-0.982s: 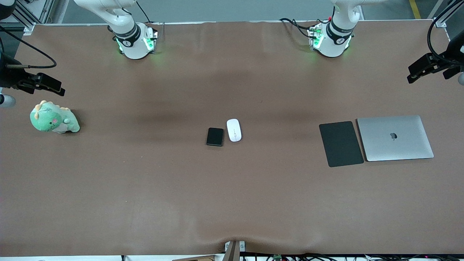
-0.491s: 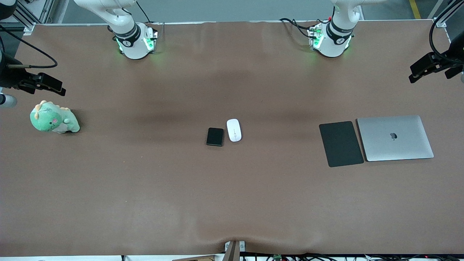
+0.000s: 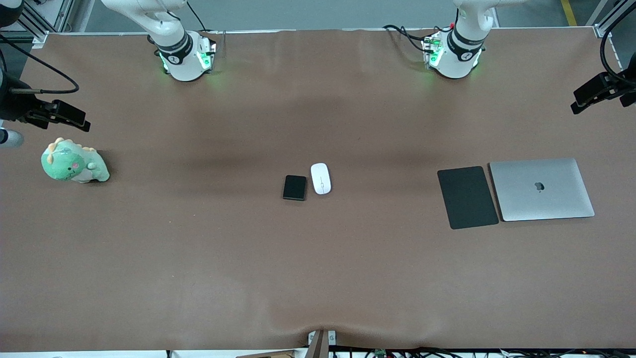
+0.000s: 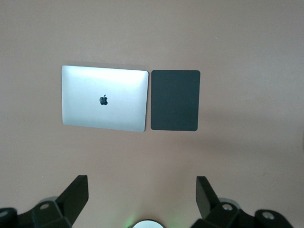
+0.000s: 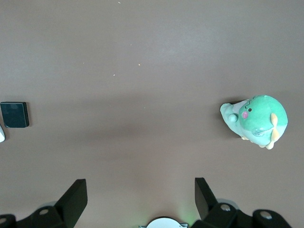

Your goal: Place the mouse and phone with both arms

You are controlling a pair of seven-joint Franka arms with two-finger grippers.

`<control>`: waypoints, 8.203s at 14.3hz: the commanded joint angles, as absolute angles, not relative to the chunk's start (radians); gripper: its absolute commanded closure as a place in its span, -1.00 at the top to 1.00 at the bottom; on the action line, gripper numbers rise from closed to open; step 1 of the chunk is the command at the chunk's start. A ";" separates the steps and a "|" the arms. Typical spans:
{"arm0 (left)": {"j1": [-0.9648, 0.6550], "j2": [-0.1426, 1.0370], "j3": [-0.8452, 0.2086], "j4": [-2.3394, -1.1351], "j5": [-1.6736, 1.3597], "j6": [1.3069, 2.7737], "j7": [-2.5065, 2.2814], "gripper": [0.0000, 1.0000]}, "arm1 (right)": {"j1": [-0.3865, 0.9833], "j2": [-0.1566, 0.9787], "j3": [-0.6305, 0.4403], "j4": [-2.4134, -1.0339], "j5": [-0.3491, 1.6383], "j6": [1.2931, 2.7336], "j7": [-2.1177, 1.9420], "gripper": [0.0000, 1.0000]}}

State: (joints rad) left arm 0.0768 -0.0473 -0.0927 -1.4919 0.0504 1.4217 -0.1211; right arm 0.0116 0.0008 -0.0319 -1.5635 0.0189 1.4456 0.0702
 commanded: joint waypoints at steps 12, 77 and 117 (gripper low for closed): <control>0.058 0.011 -0.109 -1.470 -0.032 1.416 -0.156 1.00 | 0.025 0.018 -0.021 -1.566 0.026 1.450 0.075 1.00; -0.729 0.880 -0.107 -1.385 0.100 2.278 -1.137 0.55 | 0.408 0.113 -0.017 -1.791 0.167 1.834 0.329 1.00; -0.051 0.495 -0.110 -1.771 0.207 2.117 -0.406 -0.44 | 0.718 0.739 -0.025 -1.447 0.103 2.112 0.647 1.00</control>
